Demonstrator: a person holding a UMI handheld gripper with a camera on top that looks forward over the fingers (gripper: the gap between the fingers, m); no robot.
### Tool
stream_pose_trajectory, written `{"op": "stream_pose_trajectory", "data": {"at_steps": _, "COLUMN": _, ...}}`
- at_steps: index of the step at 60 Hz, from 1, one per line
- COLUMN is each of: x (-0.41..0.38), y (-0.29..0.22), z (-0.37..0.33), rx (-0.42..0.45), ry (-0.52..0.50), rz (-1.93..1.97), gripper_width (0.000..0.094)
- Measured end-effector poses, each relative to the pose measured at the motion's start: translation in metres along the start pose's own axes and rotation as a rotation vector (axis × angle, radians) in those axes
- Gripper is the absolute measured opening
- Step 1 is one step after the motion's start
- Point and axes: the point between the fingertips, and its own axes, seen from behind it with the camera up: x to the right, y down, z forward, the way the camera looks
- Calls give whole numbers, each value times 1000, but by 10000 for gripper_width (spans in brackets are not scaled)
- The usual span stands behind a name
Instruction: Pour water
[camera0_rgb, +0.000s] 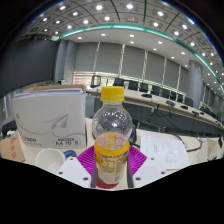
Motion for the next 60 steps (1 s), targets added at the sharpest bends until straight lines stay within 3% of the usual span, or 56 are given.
{"op": "stream_pose_trajectory", "data": {"at_steps": 9, "x": -8, "y": 26, "z": 27, "rx": -1, "ry": -63, "rz": 105, "gripper_width": 415}}
{"op": "stream_pose_trajectory", "data": {"at_steps": 18, "x": -9, "y": 33, "z": 34, "rx": 36, "ry": -61, "rz": 129, "gripper_width": 429}}
{"op": "stream_pose_trajectory", "data": {"at_steps": 27, "x": -9, "y": 35, "z": 31, "rx": 30, "ry": -52, "rz": 100, "gripper_width": 530}}
{"op": "stream_pose_trajectory", "data": {"at_steps": 29, "x": -10, "y": 39, "z": 29, "rx": 7, "ry": -53, "rz": 93, "gripper_width": 607}}
{"op": "stream_pose_trajectory", "data": {"at_steps": 33, "x": -11, "y": 43, "z": 24, "rx": -28, "ry": -55, "rz": 82, "gripper_width": 876}}
{"op": "stream_pose_trajectory", "data": {"at_steps": 35, "x": -10, "y": 44, "z": 17, "rx": -44, "ry": -51, "rz": 75, "gripper_width": 839}}
{"op": "stream_pose_trajectory", "data": {"at_steps": 45, "x": -13, "y": 34, "z": -48, "rx": -103, "ry": 0, "rz": 52, "gripper_width": 860}}
{"op": "stream_pose_trajectory", "data": {"at_steps": 60, "x": -50, "y": 20, "z": -220, "rx": -203, "ry": 114, "rz": 134, "gripper_width": 859}}
